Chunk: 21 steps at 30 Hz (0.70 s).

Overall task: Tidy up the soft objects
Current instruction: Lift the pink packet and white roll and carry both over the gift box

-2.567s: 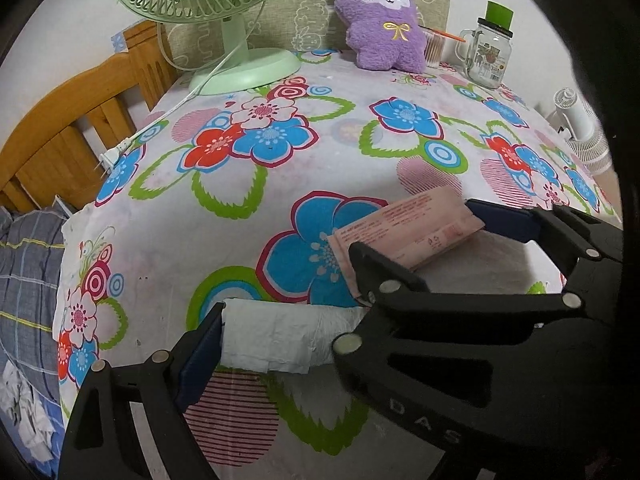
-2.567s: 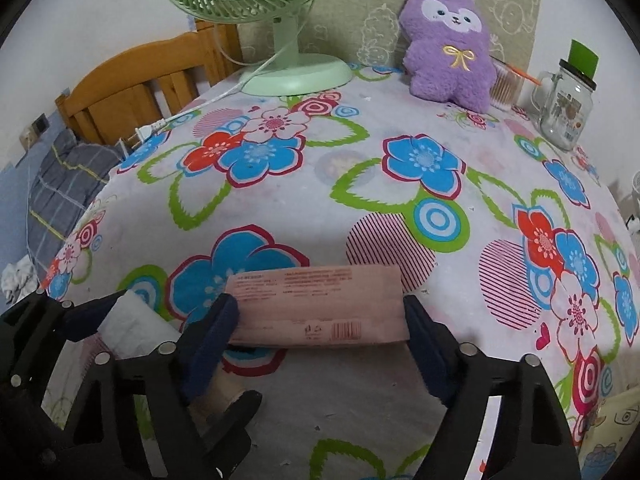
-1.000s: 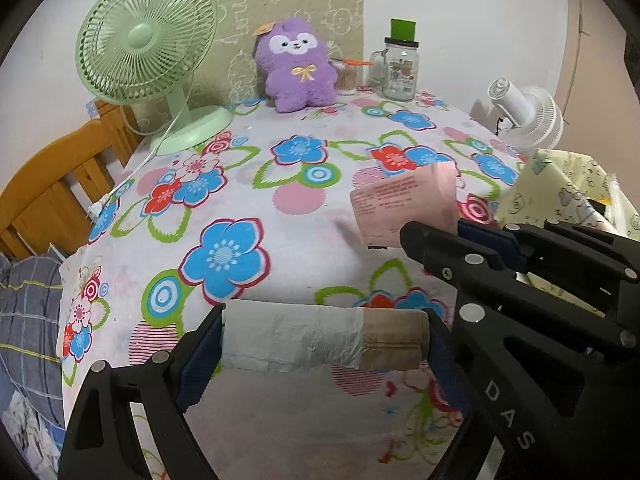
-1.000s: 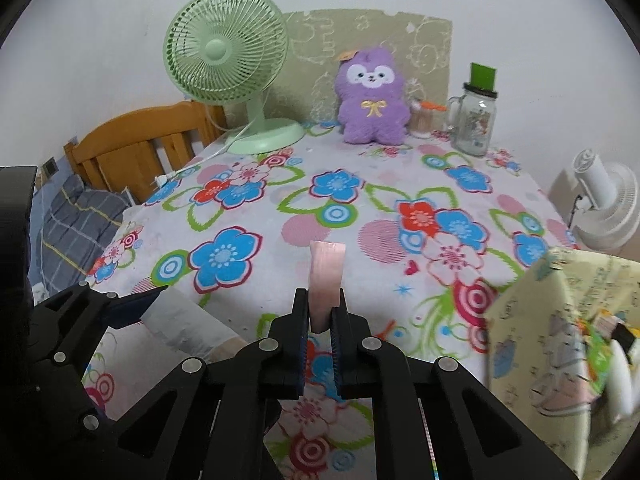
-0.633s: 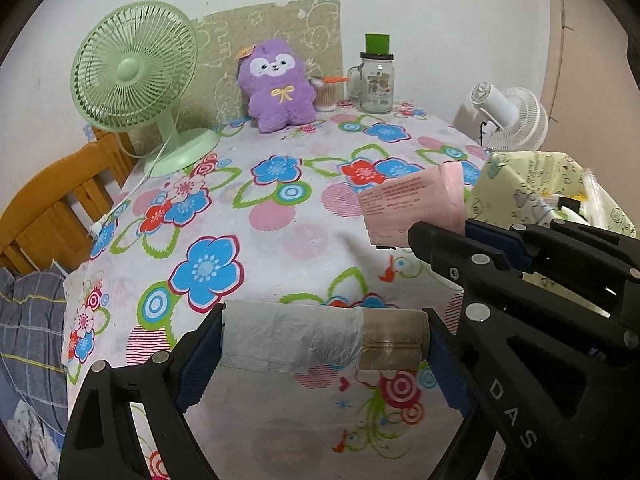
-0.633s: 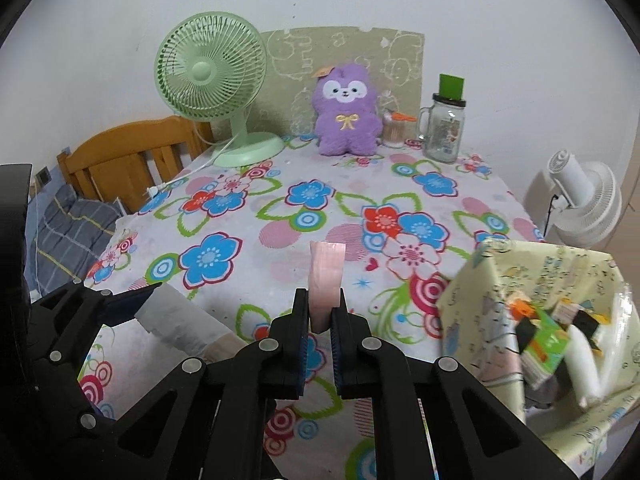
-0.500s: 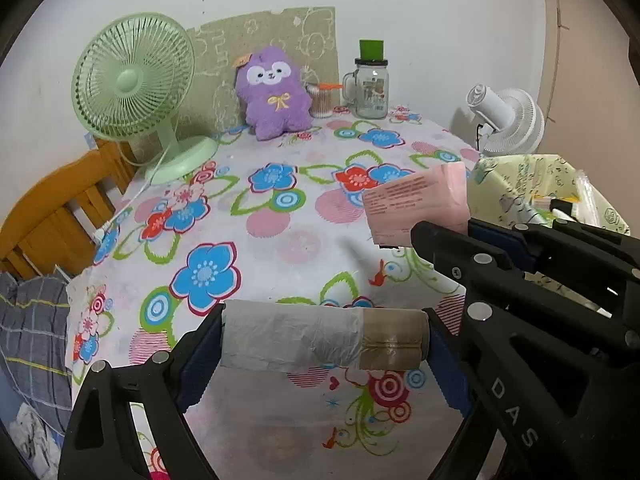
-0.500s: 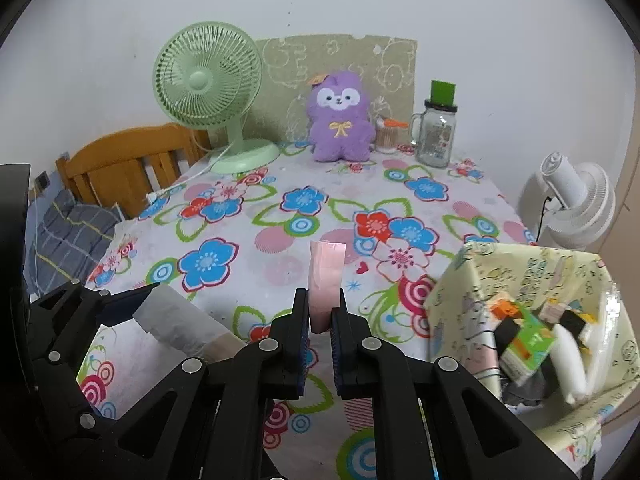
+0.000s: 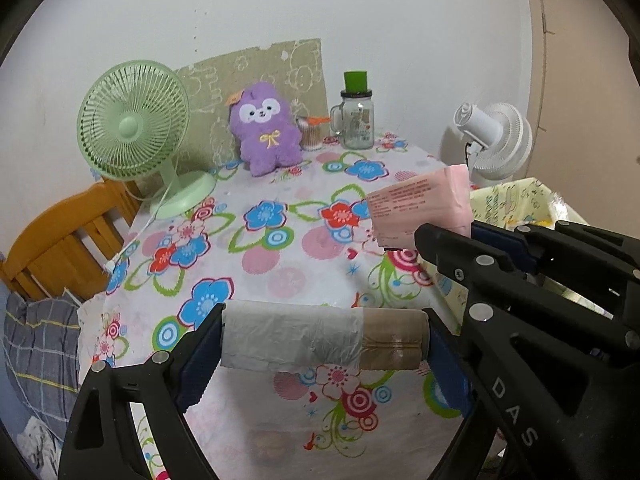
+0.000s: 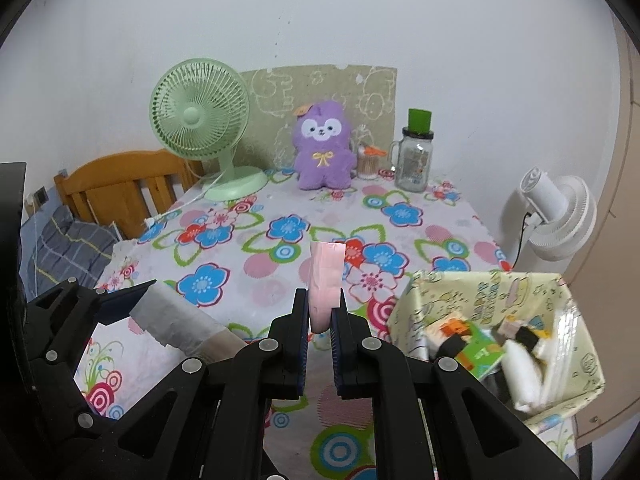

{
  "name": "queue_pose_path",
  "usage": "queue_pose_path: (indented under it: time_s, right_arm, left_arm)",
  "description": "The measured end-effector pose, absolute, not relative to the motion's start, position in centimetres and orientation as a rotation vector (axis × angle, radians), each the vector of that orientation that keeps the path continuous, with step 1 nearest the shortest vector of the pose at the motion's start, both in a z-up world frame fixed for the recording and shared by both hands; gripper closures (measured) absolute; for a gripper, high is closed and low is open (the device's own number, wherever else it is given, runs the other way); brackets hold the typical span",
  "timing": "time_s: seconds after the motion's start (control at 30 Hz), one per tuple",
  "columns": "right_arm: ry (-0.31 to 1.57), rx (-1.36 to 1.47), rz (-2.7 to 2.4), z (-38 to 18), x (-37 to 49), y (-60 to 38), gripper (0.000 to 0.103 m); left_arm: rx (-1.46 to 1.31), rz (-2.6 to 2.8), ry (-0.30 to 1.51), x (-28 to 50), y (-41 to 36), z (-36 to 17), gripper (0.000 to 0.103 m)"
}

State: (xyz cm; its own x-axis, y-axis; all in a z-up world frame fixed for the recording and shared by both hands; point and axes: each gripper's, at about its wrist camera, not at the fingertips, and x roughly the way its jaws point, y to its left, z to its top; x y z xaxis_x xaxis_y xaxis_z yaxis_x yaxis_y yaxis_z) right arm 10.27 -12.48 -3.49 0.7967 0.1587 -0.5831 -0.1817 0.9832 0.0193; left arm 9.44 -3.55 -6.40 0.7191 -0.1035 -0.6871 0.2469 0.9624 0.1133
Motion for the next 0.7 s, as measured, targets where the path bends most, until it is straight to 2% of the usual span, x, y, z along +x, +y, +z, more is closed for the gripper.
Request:
queue_pose_path:
  time_s: [0.7]
  right_arm:
    - [0.574, -0.039, 0.110, -1.1, 9.5, -17.0, 0.091]
  left_arm:
    - [0.207, -0.247, 0.680, 8.9, -7.3, -3.6, 0.010]
